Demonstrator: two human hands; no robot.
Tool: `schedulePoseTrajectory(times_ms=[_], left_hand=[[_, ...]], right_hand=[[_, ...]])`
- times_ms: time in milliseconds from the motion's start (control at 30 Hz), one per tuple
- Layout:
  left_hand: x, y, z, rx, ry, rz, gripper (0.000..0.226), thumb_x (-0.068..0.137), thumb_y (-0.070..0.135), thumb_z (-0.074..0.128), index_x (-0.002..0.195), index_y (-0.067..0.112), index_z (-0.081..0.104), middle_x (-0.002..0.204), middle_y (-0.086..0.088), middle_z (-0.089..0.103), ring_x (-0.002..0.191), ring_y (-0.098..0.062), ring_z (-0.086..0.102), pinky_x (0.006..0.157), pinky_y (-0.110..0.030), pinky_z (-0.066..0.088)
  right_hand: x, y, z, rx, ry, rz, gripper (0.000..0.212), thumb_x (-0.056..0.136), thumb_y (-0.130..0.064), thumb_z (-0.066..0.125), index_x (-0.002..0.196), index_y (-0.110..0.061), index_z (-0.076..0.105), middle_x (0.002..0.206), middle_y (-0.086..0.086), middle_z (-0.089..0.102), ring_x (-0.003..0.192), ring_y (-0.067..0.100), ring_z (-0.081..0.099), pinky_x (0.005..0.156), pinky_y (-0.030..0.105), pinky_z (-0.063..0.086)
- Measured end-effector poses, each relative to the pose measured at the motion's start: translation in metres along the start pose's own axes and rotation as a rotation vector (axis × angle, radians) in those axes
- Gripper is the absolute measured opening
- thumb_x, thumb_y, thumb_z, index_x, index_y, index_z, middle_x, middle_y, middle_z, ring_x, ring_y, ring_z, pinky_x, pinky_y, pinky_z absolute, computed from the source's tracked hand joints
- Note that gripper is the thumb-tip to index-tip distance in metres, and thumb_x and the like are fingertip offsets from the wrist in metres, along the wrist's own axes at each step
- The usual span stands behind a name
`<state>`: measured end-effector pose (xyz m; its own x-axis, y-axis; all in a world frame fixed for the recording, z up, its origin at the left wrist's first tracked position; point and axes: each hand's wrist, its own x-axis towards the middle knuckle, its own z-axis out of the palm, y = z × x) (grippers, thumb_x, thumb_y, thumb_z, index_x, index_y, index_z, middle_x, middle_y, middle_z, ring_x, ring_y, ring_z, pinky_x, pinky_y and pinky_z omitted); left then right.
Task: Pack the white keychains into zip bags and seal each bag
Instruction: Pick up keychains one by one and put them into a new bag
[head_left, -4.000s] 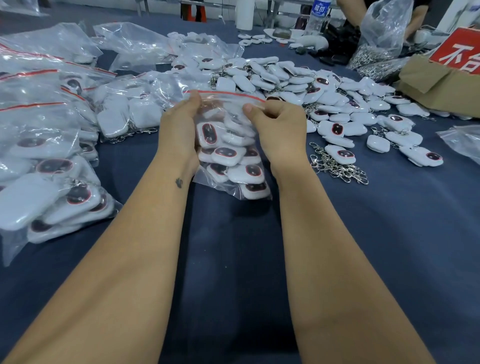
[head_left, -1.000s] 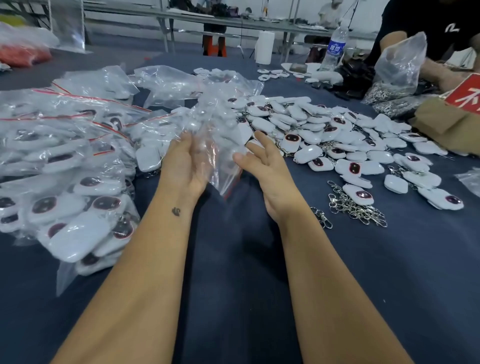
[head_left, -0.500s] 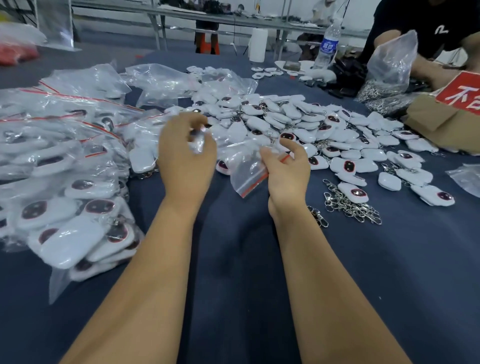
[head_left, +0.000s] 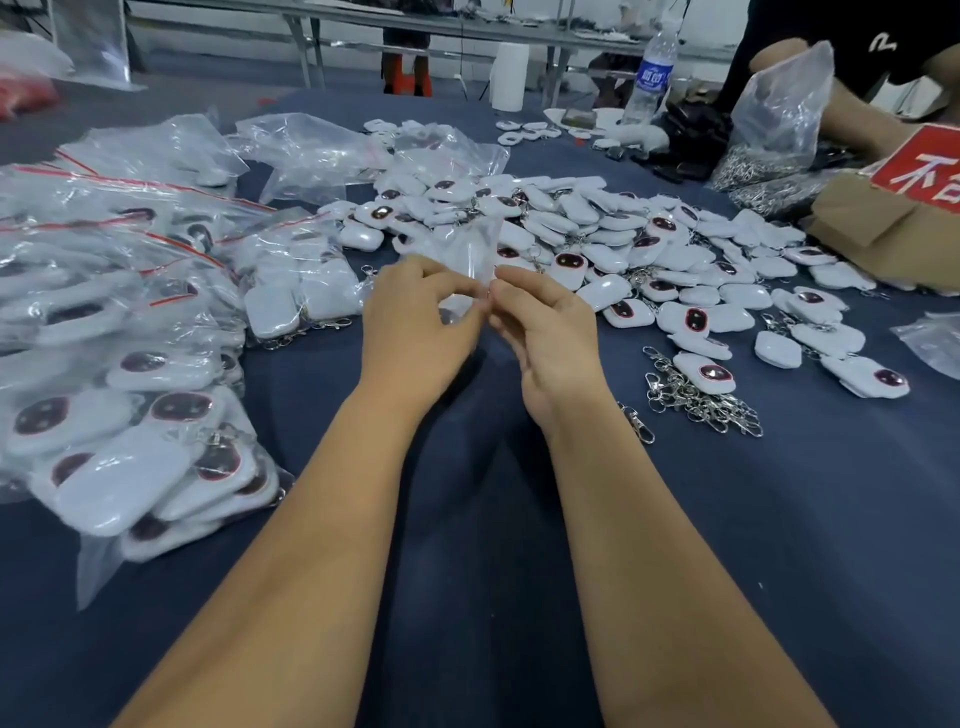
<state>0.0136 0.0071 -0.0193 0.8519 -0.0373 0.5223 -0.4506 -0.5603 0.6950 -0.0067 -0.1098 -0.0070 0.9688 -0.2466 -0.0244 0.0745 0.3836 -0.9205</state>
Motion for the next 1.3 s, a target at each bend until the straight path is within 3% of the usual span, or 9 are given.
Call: schedulePoseTrajectory(times_ms=[67,300,533,700,833,967,1100,1200,1300], left_hand=[[0.002,0.0,0.0,-0.012,0.04,0.009,0.005,0.081,0.026,0.076,0.086,0.025,0.077,0.098,0.009,0.054,0.105,-0.022,0.056,0.092,-0.034,0.045],[0.0,0.002,-0.003,-0.03,0.088,-0.082,0.03,0.081,0.034,0.076,0.059,0.041,0.056,0.083,0.015,0.042,0.097,-0.015,0.051,0.072,-0.021,0.036],[0.0,0.003,-0.008,-0.205,-0.024,-0.153,0.025,0.079,0.025,0.078,0.063,0.028,0.06,0.061,0.011,0.048,0.053,-0.001,0.042,0.054,-0.017,0.035],[-0.002,0.003,-0.013,-0.144,0.161,-0.242,0.017,0.089,0.021,0.061,0.074,0.022,0.053,0.067,0.012,0.053,0.061,-0.004,0.048,0.06,-0.02,0.04],[-0.003,0.013,-0.013,-0.133,0.331,-0.068,0.011,0.099,0.023,0.047,0.102,0.02,0.057,0.086,0.014,0.058,0.08,-0.013,0.058,0.076,-0.033,0.048],[0.008,0.011,-0.03,-0.151,0.72,-0.031,0.031,0.098,0.017,0.043,0.115,0.009,0.067,0.099,0.01,0.045,0.082,0.004,0.048,0.076,-0.013,0.042],[0.007,0.001,-0.043,-0.085,0.926,0.07,0.04,0.09,0.0,0.038,0.119,0.003,0.066,0.103,-0.003,0.036,0.092,-0.014,0.044,0.084,-0.02,0.044],[0.005,-0.002,-0.039,0.19,0.683,0.035,0.041,0.09,0.011,0.038,0.119,0.007,0.067,0.106,-0.008,0.05,0.098,-0.022,0.047,0.088,-0.026,0.042],[0.0,-0.007,-0.019,0.389,0.077,-0.029,0.047,0.088,0.002,0.043,0.123,0.019,0.068,0.121,-0.016,0.058,0.113,-0.036,0.052,0.09,-0.039,0.045]], right_hand=[[0.0,0.002,-0.001,-0.072,-0.013,-0.015,0.022,0.092,0.001,0.061,0.113,0.005,0.066,0.102,0.018,0.068,0.087,0.018,0.063,0.085,0.027,0.053],[0.0,0.004,0.001,-0.163,-0.082,-0.062,0.016,0.092,-0.006,0.064,0.105,0.001,0.07,0.085,0.009,0.068,0.081,0.019,0.061,0.082,0.032,0.051],[0.0,0.006,0.004,-0.165,0.012,-0.06,0.012,0.097,-0.006,0.058,0.09,-0.007,0.067,0.076,0.002,0.067,0.069,0.013,0.061,0.07,0.026,0.054],[0.004,0.002,-0.001,-0.121,0.323,-0.165,0.012,0.1,-0.005,0.049,0.096,-0.005,0.06,0.075,-0.001,0.059,0.059,0.005,0.055,0.059,0.016,0.05],[-0.002,0.001,0.01,-0.07,0.259,-0.272,0.011,0.1,-0.004,0.049,0.095,-0.008,0.059,0.075,0.0,0.059,0.056,0.001,0.056,0.06,0.015,0.051],[-0.004,0.003,0.008,-0.458,0.041,-0.297,0.023,0.098,-0.01,0.05,0.111,-0.021,0.064,0.092,-0.008,0.062,0.078,0.0,0.058,0.076,0.015,0.048],[-0.003,0.013,0.005,-1.101,-0.191,-0.393,0.057,0.091,-0.003,0.043,0.144,-0.024,0.046,0.141,-0.007,0.052,0.13,0.015,0.043,0.108,0.031,0.034],[-0.001,0.016,0.004,-1.459,-0.258,-0.418,0.056,0.087,-0.011,0.049,0.141,-0.025,0.05,0.139,-0.004,0.051,0.128,0.025,0.042,0.101,0.034,0.032],[-0.002,0.017,0.002,-1.469,-0.175,-0.389,0.041,0.087,-0.026,0.054,0.127,-0.03,0.061,0.122,0.0,0.055,0.12,0.025,0.041,0.092,0.033,0.029]])
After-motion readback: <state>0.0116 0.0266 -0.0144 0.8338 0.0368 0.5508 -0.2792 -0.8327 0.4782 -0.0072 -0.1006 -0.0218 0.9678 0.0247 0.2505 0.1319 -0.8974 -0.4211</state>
